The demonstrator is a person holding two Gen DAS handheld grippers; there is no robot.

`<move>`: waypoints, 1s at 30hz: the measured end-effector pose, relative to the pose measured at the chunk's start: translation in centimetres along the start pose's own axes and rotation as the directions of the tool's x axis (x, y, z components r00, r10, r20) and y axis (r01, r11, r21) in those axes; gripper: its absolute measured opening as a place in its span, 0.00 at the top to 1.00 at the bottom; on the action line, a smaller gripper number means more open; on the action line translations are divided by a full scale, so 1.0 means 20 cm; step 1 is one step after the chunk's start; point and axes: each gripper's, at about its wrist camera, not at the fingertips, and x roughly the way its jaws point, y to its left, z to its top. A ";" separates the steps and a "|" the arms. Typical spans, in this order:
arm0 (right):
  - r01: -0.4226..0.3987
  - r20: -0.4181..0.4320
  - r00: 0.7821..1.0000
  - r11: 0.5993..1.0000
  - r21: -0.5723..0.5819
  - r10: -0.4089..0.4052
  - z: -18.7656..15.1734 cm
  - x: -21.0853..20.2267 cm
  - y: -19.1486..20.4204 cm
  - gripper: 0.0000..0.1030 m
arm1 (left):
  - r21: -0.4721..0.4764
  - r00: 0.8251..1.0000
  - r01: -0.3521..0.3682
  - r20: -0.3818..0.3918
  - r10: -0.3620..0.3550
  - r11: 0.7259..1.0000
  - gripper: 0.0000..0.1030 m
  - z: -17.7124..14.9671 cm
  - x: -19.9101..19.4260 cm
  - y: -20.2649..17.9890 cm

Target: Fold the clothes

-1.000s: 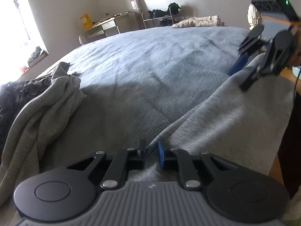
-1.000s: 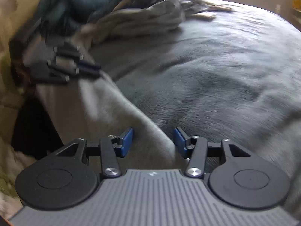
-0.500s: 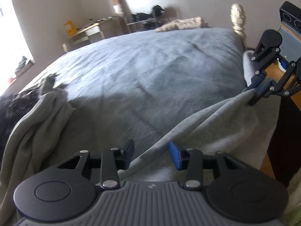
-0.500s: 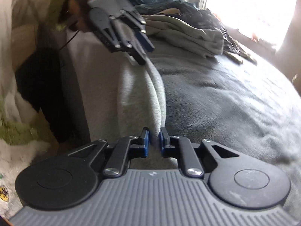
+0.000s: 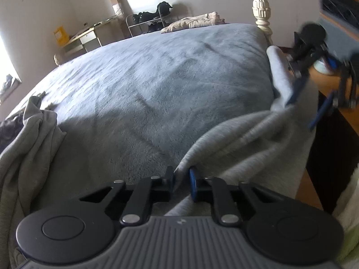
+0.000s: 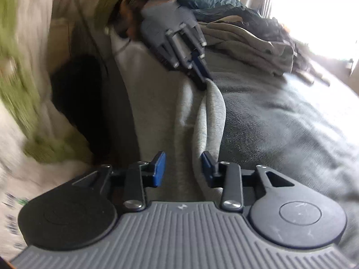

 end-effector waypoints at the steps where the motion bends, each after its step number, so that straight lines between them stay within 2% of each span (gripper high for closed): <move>1: -0.028 0.015 1.000 0.999 0.039 0.027 0.01 -0.03 -0.05 0.63 | -0.005 1.000 0.000 0.004 0.000 1.000 0.89 -0.01 -0.01 0.00; 4: -0.129 0.100 0.989 0.969 0.209 0.110 0.04 -0.08 -0.28 0.61 | -0.023 1.000 -0.004 0.028 0.005 1.000 0.90 -0.02 -0.05 0.00; 6: -0.200 0.158 0.975 0.926 0.320 0.156 0.05 -0.08 -0.45 0.60 | -0.026 0.999 -0.011 0.046 0.012 1.000 0.91 -0.02 -0.08 -0.01; 9: -0.280 0.174 0.959 0.848 0.450 0.225 0.07 0.06 -0.67 0.60 | -0.011 0.998 -0.023 0.064 0.024 1.000 0.92 -0.03 -0.11 -0.04; 13: -0.456 0.195 0.885 0.708 0.539 0.422 0.09 0.34 -0.81 0.59 | 0.009 0.996 -0.034 0.089 0.033 0.999 0.92 -0.04 -0.14 -0.05; 15: -0.524 0.209 0.836 0.626 0.578 0.507 0.10 0.47 -0.85 0.59 | 0.009 0.994 -0.034 0.101 0.033 0.999 0.93 -0.05 -0.15 -0.05; 18: -0.575 0.226 0.778 0.521 0.631 0.586 0.08 0.64 -0.86 0.59 | 0.015 0.992 -0.043 0.122 0.041 0.999 0.93 -0.06 -0.17 -0.05; 20: -0.589 0.210 0.744 0.473 0.655 0.634 0.08 0.70 -0.83 0.61 | 0.015 0.989 -0.048 0.139 0.046 0.999 0.94 -0.06 -0.17 -0.04; 21: -0.590 0.187 0.731 0.471 0.655 0.656 0.08 0.71 -0.81 0.65 | 0.014 0.988 -0.050 0.147 0.047 0.999 0.94 -0.06 -0.18 -0.04; 22: -0.586 0.155 0.728 0.488 0.647 0.668 0.09 0.70 -0.79 0.68 | 0.013 0.987 -0.050 0.154 0.047 0.999 0.94 -0.06 -0.18 -0.04; 24: -0.570 0.105 0.726 0.509 0.644 0.680 0.08 0.66 -0.75 0.78 | 0.010 0.985 -0.047 0.167 0.044 0.999 0.94 -0.07 -0.18 -0.03; 26: -0.548 0.068 0.729 0.521 0.654 0.681 0.05 0.60 -0.73 0.80 | 0.009 0.983 -0.047 0.180 0.044 0.999 0.94 -0.08 -0.17 -0.03; 28: -0.515 0.059 0.746 0.520 0.681 0.663 0.00 0.51 -0.73 0.81 | 0.004 0.980 -0.045 0.192 0.043 0.999 0.94 -0.08 -0.16 -0.02; 30: -0.476 0.052 0.773 0.525 0.705 0.632 -0.05 0.43 -0.73 0.81 | -0.005 0.978 -0.043 0.203 0.043 0.999 0.94 -0.09 -0.15 -0.01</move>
